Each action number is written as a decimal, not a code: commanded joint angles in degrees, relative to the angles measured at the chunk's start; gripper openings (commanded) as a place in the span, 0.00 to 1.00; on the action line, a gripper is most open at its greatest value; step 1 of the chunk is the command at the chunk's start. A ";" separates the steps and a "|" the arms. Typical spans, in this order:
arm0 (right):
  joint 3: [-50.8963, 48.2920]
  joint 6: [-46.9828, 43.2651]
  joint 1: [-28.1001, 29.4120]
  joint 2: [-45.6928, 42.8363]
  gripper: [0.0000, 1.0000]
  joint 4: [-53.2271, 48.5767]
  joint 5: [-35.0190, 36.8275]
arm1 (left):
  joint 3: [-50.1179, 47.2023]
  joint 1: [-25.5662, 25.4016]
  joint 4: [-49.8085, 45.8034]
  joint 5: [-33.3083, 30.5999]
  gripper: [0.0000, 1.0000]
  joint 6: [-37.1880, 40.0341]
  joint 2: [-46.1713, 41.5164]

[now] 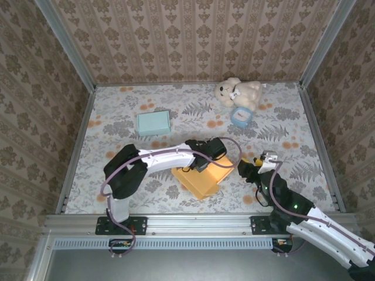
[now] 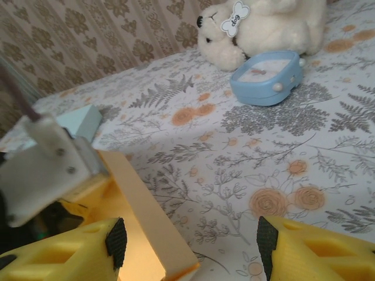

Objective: Fold the paper box

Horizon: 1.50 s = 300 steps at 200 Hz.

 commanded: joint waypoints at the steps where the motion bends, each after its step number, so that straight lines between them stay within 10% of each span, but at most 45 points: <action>1: -2.14 2.67 -0.15 -5.37 0.63 -1.43 -3.19 | 3.43 0.54 -15.03 -3.22 0.00 8.66 4.64; 116: -6.91 4.99 -0.11 -10.96 0.63 -1.96 -6.29 | 17.64 11.58 -18.32 -2.24 0.00 12.66 18.91; 300: -9.50 5.35 -0.09 -10.38 0.63 1.76 -8.59 | 21.92 13.43 -18.03 3.89 0.47 7.28 9.31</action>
